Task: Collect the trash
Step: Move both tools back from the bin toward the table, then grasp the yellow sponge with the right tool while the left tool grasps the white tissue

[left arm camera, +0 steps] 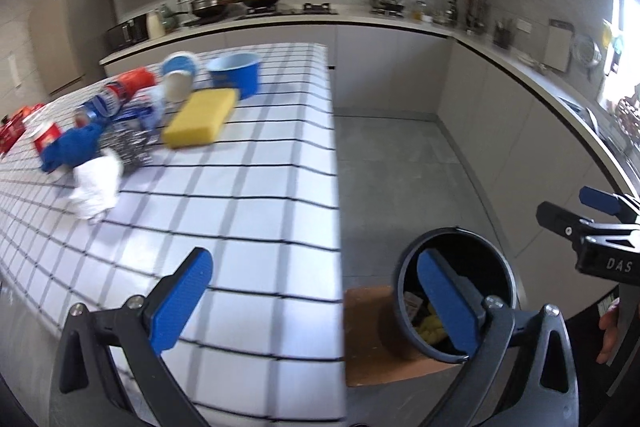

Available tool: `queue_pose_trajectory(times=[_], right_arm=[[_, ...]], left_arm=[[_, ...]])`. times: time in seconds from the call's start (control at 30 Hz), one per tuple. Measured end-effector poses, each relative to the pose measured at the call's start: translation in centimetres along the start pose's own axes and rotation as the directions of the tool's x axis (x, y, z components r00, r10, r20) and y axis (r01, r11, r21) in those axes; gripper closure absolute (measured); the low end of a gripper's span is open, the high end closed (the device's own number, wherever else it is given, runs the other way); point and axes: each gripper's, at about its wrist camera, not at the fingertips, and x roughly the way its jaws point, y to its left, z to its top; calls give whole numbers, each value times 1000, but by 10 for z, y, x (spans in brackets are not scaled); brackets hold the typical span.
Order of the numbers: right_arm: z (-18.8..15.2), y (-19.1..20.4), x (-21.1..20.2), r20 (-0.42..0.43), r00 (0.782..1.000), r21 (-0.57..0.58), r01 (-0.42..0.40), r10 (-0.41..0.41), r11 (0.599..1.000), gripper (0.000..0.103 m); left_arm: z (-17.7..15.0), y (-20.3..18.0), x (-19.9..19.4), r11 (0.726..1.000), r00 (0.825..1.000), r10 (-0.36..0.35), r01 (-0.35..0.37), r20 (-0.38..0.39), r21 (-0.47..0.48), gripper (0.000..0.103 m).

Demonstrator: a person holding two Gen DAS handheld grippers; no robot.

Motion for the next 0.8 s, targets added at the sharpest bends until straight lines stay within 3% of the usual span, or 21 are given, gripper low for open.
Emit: queue_pose_trajectory(times=[0.23, 0.53, 0.8], right_arm=[[10, 48, -3, 8, 999, -33, -49, 49, 998, 0], [27, 112, 1, 21, 994, -43, -102, 103, 994, 0], [64, 175, 27, 30, 988, -71, -150, 153, 986, 0]], left_arm=[[-5, 66, -7, 994, 998, 60, -60, 0, -90, 0], [3, 142, 0, 981, 990, 138, -132, 31, -139, 0], [19, 183, 36, 981, 995, 102, -99, 10, -165, 18]])
